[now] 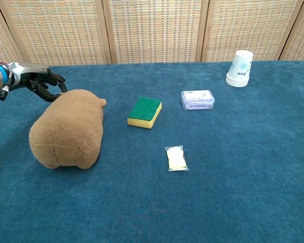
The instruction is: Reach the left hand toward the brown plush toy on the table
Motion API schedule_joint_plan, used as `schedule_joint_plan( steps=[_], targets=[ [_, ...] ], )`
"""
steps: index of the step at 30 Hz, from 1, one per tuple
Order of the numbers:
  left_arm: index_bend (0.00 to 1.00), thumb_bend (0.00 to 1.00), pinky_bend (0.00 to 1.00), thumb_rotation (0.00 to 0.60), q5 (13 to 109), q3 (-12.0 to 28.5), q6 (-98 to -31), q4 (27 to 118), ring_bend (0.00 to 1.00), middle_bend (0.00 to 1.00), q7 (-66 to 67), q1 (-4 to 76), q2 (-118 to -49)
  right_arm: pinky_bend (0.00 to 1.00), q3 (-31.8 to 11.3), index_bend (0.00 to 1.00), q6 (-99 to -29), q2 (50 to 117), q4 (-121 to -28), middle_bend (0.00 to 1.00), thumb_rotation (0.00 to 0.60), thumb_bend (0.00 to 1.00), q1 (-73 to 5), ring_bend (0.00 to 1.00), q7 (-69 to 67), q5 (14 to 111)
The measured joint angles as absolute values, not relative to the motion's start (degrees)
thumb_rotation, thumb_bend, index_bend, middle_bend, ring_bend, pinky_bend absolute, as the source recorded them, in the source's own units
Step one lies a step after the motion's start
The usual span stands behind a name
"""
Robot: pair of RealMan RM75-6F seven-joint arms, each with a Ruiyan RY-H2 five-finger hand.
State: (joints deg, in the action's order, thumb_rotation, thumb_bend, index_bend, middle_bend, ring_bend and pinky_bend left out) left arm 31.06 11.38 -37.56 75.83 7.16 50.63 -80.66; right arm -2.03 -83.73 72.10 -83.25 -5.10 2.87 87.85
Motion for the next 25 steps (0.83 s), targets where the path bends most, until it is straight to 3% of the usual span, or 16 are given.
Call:
schedule_joint_plan(
  steps=[25],
  targets=[
    [0.53,0.58,0.00,0.600,30.75,10.54,-37.93,76.83,0.00,0.00,7.09,50.69,-80.17,0.00,-2.04,0.05,-84.49,71.78,-83.69,0.00,0.600,0.12,-5.01,0.00,2.34,88.37]
  ],
)
